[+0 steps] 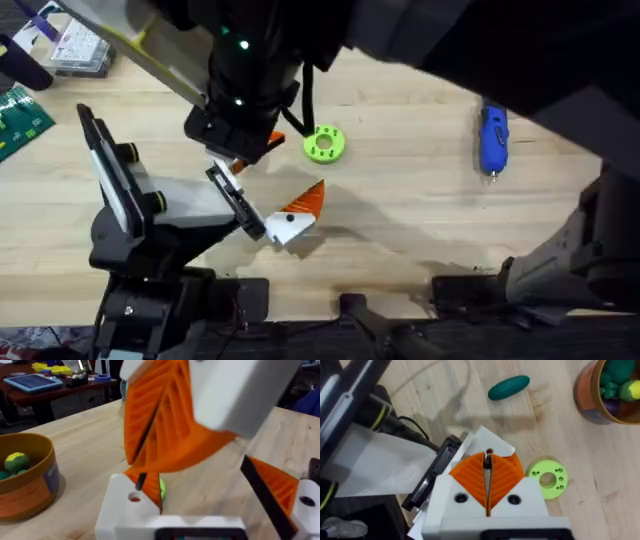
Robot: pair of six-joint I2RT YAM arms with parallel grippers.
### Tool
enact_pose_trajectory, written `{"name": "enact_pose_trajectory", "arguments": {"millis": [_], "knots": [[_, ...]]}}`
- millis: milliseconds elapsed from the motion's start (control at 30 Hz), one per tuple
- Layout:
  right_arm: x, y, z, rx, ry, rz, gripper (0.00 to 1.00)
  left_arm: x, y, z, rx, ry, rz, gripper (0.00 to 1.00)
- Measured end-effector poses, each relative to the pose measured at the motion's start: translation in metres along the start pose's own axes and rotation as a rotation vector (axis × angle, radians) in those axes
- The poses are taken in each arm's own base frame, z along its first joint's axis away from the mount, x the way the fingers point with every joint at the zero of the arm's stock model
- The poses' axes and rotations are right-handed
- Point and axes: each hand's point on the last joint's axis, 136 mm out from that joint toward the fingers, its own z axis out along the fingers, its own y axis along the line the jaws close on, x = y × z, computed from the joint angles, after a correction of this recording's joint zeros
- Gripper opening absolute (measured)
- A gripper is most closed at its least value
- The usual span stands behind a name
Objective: Pick up the gripper from the table and insert it into the empty holder that is missing its gripper. Then pick up a screw, insert it into the mounting hole, and use the screwdriver to tighten it. Finally, clean up the table by picking up the vegetable and placing it into the bucket.
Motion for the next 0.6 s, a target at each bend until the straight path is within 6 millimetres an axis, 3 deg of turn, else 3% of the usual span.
{"name": "enact_pose_trajectory", "arguments": {"millis": [433,600], "knots": [[-0.001,0.0,0.0,0.0,-0.002,0.0,0.013,0.0,0.0,0.0,0.0,0.0,0.0,0.986],[0.001,0.0,0.012,-0.004,0.025,0.002,0.013,0.0,0.0,0.0,0.0,0.0,0.0,0.986]]}}
